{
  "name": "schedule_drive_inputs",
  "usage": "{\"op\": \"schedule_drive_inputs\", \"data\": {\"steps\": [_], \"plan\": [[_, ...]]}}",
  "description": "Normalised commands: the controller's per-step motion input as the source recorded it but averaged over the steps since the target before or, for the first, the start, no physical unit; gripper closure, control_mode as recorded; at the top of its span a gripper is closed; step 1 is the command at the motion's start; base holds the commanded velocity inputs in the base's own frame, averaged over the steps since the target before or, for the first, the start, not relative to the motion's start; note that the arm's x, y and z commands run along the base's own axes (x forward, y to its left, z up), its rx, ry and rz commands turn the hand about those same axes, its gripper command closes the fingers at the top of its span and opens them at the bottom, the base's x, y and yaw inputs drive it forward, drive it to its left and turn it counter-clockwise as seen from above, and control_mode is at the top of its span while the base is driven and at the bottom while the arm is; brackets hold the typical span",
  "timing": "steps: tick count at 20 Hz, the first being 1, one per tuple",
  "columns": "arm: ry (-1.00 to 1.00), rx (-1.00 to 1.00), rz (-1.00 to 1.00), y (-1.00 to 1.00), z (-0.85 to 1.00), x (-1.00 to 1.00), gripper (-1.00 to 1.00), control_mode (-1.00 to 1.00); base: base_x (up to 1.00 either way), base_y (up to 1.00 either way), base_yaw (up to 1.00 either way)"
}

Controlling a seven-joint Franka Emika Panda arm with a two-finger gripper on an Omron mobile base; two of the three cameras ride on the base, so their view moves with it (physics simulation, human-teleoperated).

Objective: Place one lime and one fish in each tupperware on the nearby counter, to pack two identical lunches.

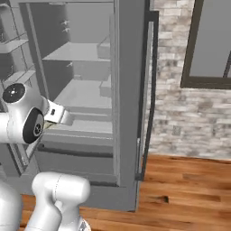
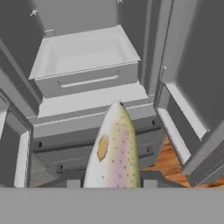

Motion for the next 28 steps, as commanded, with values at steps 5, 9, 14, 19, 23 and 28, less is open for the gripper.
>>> {"op": "schedule_drive_inputs", "data": {"steps": [5, 9, 14, 19, 23, 28], "plan": [[0.0, 0.0, 0.0, 0.0, 0.0, 0.0, 1.0, 1.0, -1.0, 0.12, -0.48], [0.0, 0.0, 0.0, 0.0, 0.0, 0.0, 1.0, 1.0, -1.0, 0.06, -0.64], [0.0, 0.0, 0.0, 0.0, 0.0, 0.0, 1.0, 1.0, -0.98, -0.05, -0.71], [0.0, 0.0, 0.0, 0.0, 0.0, 0.0, 1.0, 1.0, -0.36, -0.68, -0.75], [0.0, 0.0, 0.0, 0.0, 0.0, 0.0, 1.0, 1.0, 0.09, -1.0, -0.76], [0.0, 0.0, 0.0, 0.0, 0.0, 0.0, 1.0, 1.0, 0.83, -1.0, -0.56]]}}
